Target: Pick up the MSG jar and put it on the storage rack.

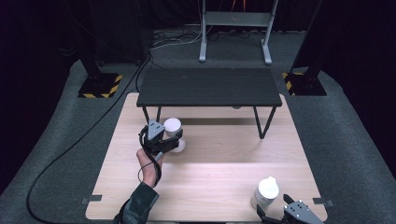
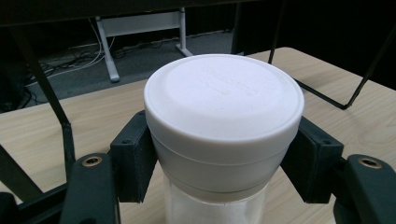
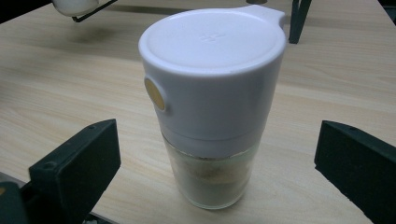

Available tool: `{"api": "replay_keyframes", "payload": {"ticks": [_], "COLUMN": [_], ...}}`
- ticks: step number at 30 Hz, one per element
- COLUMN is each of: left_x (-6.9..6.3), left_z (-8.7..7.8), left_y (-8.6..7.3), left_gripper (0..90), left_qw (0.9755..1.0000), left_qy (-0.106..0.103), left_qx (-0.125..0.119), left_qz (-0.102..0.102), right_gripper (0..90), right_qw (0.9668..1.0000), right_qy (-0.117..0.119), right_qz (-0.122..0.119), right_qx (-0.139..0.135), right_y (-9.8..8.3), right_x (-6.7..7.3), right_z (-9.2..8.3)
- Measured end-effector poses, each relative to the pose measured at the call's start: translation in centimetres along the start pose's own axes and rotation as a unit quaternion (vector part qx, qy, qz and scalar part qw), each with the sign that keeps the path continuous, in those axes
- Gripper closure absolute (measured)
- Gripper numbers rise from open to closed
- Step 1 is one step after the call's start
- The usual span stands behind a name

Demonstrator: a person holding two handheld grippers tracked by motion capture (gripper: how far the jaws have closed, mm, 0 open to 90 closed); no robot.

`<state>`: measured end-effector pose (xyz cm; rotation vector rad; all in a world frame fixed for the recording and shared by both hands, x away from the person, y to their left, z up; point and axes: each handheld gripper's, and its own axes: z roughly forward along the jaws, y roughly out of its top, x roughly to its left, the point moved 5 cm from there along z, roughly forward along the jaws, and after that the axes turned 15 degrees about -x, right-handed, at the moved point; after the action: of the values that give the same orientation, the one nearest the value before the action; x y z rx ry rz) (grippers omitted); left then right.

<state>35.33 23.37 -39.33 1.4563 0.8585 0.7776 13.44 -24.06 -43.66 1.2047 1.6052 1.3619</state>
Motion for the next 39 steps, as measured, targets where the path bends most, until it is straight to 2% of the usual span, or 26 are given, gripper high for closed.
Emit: {"api": "replay_keyframes", "payload": {"ticks": [14,39], "left_x": [-0.3,-1.1], "left_z": [0.6,1.5], "left_y": [0.9,2.8], "left_gripper": [34.1,34.1], "left_qw": [0.9999,0.9994], "left_qy": [-0.014,-0.030], "left_qx": [-0.001,-0.010], "left_qz": [0.000,0.013], "right_gripper": [0.0,0.0], "right_qw": [1.0000,1.0000], "right_qy": [0.003,0.004], "right_qz": [0.000,-0.001], "right_qx": [0.001,0.005], "right_y": [0.0,-0.1], "right_x": [-0.1,-0.1], "right_z": [0.0,0.0]}}
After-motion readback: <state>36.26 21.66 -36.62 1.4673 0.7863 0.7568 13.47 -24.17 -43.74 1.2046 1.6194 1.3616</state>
